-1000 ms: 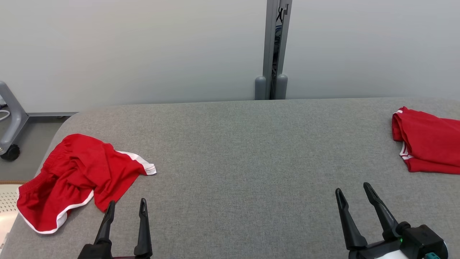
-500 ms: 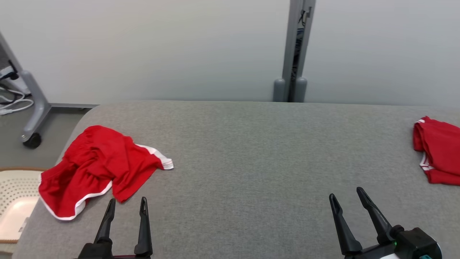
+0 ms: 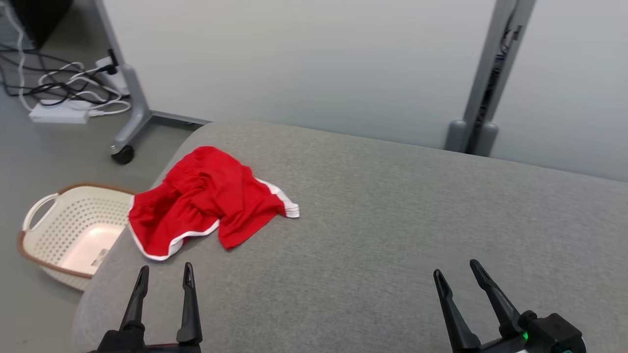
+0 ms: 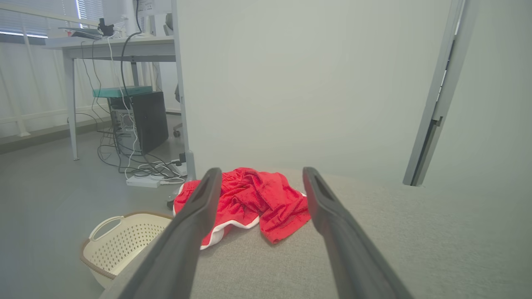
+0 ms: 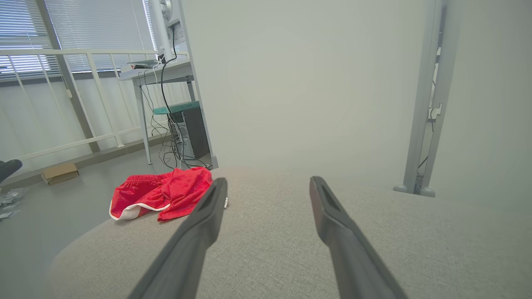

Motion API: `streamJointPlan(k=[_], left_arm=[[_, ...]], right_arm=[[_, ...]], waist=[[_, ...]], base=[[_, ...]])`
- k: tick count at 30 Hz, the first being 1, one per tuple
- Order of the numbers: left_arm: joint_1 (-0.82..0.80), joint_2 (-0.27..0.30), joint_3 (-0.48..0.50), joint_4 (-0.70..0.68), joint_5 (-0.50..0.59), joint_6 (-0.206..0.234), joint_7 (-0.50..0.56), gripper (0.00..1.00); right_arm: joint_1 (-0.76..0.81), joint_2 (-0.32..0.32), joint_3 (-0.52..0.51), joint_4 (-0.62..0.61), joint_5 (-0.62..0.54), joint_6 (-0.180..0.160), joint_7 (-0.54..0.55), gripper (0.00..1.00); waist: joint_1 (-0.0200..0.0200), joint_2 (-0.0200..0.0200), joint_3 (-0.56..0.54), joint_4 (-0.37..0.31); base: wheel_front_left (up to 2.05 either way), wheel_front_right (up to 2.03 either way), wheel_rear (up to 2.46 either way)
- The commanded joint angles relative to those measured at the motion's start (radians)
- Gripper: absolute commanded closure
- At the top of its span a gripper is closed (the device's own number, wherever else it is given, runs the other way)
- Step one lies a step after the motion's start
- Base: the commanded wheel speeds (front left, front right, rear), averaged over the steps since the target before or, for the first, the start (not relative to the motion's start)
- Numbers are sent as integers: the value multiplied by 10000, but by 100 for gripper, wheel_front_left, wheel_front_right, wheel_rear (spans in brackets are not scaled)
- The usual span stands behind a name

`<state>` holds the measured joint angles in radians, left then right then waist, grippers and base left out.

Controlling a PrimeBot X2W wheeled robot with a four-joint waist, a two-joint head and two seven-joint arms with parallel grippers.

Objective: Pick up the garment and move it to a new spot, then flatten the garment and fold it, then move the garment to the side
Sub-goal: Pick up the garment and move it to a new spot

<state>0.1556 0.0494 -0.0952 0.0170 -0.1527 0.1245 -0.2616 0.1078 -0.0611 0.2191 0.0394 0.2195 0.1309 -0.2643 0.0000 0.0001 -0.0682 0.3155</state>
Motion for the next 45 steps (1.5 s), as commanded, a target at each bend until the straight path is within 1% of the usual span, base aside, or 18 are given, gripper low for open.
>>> streamJointPlan(k=[1, 11, 15, 21, 28, 34, 41, 45], left_arm=[[-3, 29, 47, -57, -42, 42, -34, 0], [-123, 27, 126, -269, -180, 83, -34, 0], [-147, 27, 162, -368, -269, 168, -34, 0], [-51, 27, 135, -583, -443, 375, -34, 0], [-59, 27, 56, -634, -536, 499, -34, 0], [-360, 25, 42, -363, -742, 331, -34, 0], [-1396, 24, 254, -188, -1387, 375, -34, 0], [-2434, 20, 449, 259, -1753, 262, -34, 0]], right_arm=[[-66, -10, 3, -33, 14, -3, -9, 0], [-169, 49, 158, 29, 98, -3, -9, 0], [-260, 50, 322, 67, 84, -3, -9, 0], [-525, -125, 553, 207, 114, -3, -9, 0], [-612, -289, 644, 233, 186, -3, -8, 0], [-380, -367, 444, 208, 45, -3, -9, 0], [-734, -838, 507, 60, -105, -3, -9, 0], [-1145, -1205, 652, -1, -119, -3, -9, 0]], waist=[[0, -1, 30, 395], [0, -1, 162, 1538], [0, -1, 281, 1709], [0, -1, 439, 1832], [0, -1, 511, 1882], [0, -1, 636, 1878], [0, -1, 1542, 1359], [0, -1, 2177, 988]], base=[[0, 0, 0], [0, 0, 0], [0, 0, 0], [0, 0, 0], [0, 0, 0], [0, 0, 0], [0, 0, 0], [0, 0, 0]])
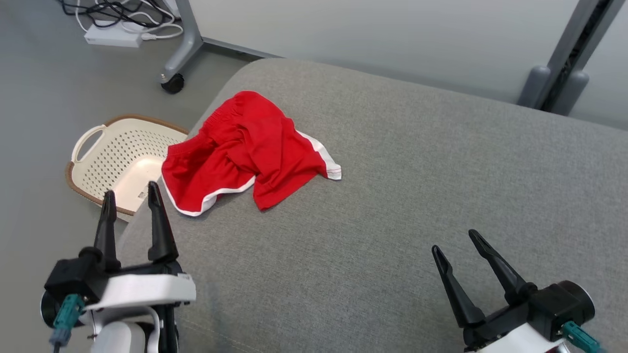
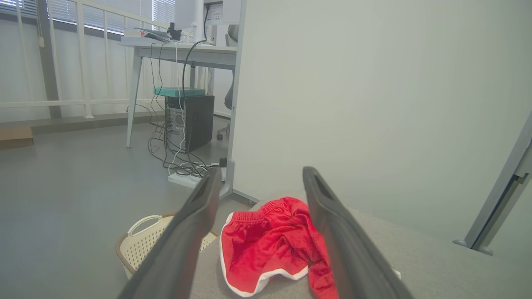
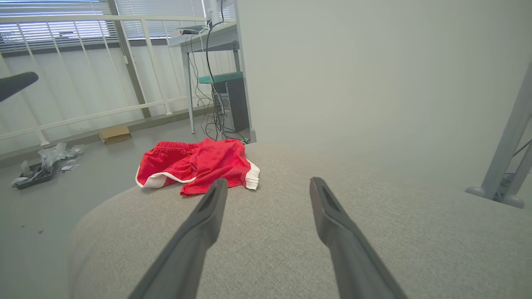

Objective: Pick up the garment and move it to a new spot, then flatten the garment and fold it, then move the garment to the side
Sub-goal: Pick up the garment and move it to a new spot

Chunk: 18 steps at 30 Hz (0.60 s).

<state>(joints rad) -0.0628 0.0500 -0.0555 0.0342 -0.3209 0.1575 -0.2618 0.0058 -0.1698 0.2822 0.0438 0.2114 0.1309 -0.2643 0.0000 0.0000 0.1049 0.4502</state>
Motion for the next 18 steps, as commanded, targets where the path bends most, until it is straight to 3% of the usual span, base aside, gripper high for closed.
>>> streamJointPlan(k=[1, 11, 18], left_arm=[[-516, 18, 106, 206, -121, -46, -32, 0], [-2981, 21, 754, 2167, -389, -475, -32, 0], [-4721, 159, 1144, 4921, -502, -921, 116, 0]], right_arm=[[-247, -197, 37, -59, -53, -3, -9, 0], [-1155, -795, 140, -111, -95, -3, -9, 0], [-1492, -969, 170, -168, -114, -3, -9, 0]], waist=[[0, 0, 609, -458], [0, 0, 1882, -1210], [0, 0, 2474, -1590]], base=[[0, 0, 0], [0, 0, 0], [0, 0, 0]])
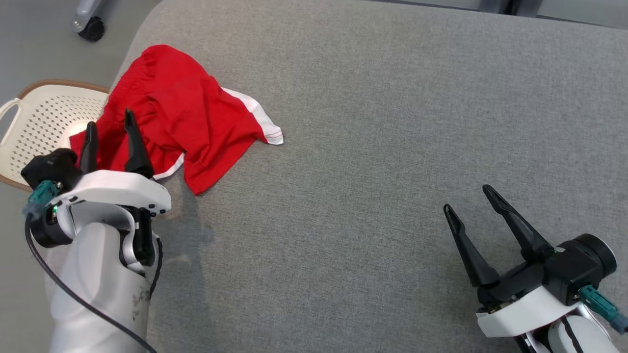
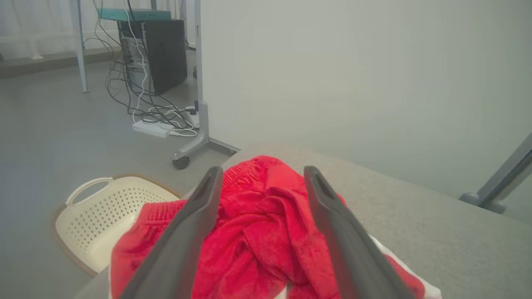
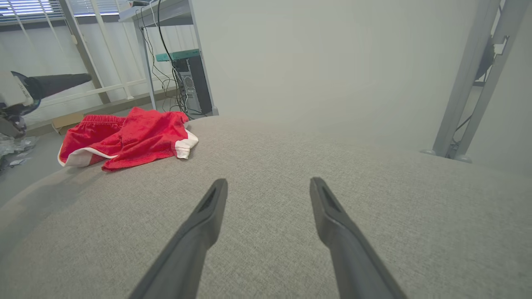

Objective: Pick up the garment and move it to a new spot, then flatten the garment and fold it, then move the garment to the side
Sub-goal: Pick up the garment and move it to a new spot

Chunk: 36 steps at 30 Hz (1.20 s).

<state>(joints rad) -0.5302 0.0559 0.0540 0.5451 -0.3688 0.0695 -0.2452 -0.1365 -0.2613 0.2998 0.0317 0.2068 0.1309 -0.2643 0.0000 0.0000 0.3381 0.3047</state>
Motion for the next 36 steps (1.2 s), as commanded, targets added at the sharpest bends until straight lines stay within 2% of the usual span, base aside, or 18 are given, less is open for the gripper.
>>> streamJointPlan(k=[1, 6, 12, 18, 22, 25, 26, 27, 31, 35, 36], left_arm=[[-312, 109, 108, 278, -166, -48, 178, 0], [-1524, 343, 187, 1974, -446, -2, 1209, 0], [-2581, 520, 278, 3256, -875, -342, 1923, 0], [-3376, 713, 90, 4894, -1028, -531, 3239, 0], [-3555, 775, 16, 5718, -1099, -665, 3714, 0], [-3576, 895, -87, 6111, -979, -729, 3535, 0], [-3511, 894, -134, 6228, -956, -795, 3432, 40], [-3442, 908, -122, 6304, -996, -833, 3286, 100], [-3112, 1039, -80, 6546, -1044, -1045, 2417, 100], [-2879, 1103, -140, 6415, -926, -1233, 1074, 100], [-2879, 1103, -140, 6415, -926, -1233, 1074, 100]], right_arm=[[-99, -71, -7, -25, -86, -3, -7, 0], [-255, -100, -19, 12, -114, -3, -9, 0], [-457, -42, 92, 62, -113, -3, -9, 0], [-663, 25, 248, 151, -39, -3, -9, 0], [-784, 121, 327, 201, -8, -3, -9, 0], [-779, 204, 341, 223, 14, -3, -9, 0], [-746, 236, 324, 236, 33, -3, -9, 0], [-701, 258, 332, 257, 42, -3, -9, 0], [-553, 441, 394, 311, 94, -3, -9, 0], [-428, 628, 388, 338, 135, -3, -9, 0], [-428, 628, 388, 338, 135, -3, -9, 0]], waist=[[0, 0, 204, -169], [0, 0, 455, -280], [0, 0, 618, -383], [0, 0, 704, -569], [0, 0, 686, -780], [0, 0, 619, -942], [0, 0, 568, -993], [0, 0, 501, -1048], [0, 0, 159, -1288], [0, 0, -218, -1520], [0, 0, -218, -1520]], base=[[0, 0, 0], [0, 0, 0], [0, 0, 0], [0, 0, 0], [0, 0, 0], [0, 0, 0], [0, 0, 0], [0, 0, 0], [0, 0, 0], [0, 0, 0], [0, 0, 0]])
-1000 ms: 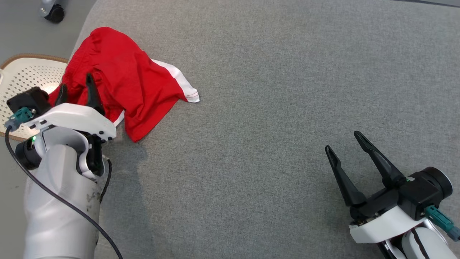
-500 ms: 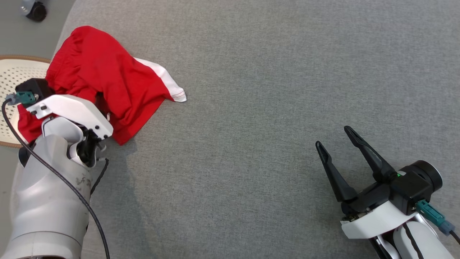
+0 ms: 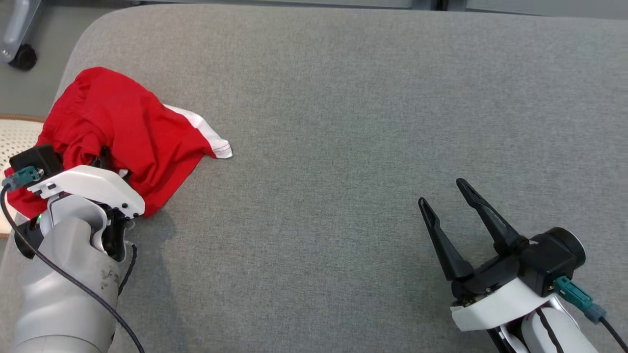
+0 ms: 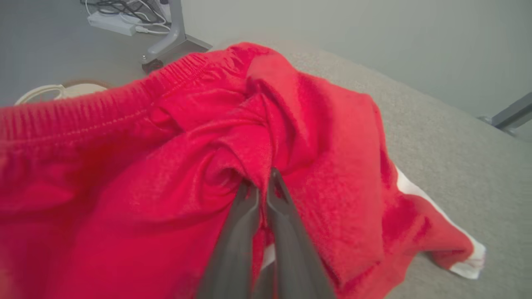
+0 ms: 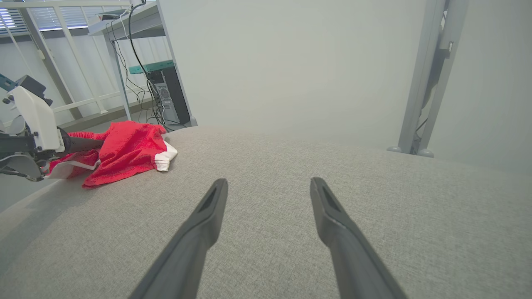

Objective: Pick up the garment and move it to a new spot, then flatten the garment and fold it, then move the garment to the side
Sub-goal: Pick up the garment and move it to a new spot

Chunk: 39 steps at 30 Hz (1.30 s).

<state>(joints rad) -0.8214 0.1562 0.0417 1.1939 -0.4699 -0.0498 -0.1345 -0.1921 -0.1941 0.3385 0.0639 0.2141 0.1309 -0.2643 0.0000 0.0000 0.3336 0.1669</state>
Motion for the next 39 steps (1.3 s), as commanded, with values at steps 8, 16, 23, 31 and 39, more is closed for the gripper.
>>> streamJointPlan(k=[8, 16, 23, 31, 39], left_arm=[[621, -28, -174, -812, 273, -354, -1244, 100], [1737, -422, -157, -3972, 743, -100, -1300, 100], [2558, -880, -865, -6211, 826, 106, -967, 100], [3330, -1030, -2117, -8120, 424, 949, 146, 100], [3488, -1024, -3810, -7767, -195, 1680, 368, 100]], right_arm=[[426, 410, -256, 149, 45, -3, -7, 0], [777, 664, -666, 159, 57, -3, -9, 0], [748, 815, -943, 104, -8, -3, -7, 0], [714, 902, -1158, 34, -15, -3, -8, 0], [531, 997, -1029, -8, 29, -3, -8, 0]], waist=[[0, 0, -1189, -700], [0, 0, -1896, -1327], [0, 0, -2249, -2131], [0, 0, -2260, -3283], [0, 0, -1911, -4288]], base=[[0, 0, 0], [0, 0, 0], [0, 0, 0], [0, 0, 0], [0, 0, 0]])
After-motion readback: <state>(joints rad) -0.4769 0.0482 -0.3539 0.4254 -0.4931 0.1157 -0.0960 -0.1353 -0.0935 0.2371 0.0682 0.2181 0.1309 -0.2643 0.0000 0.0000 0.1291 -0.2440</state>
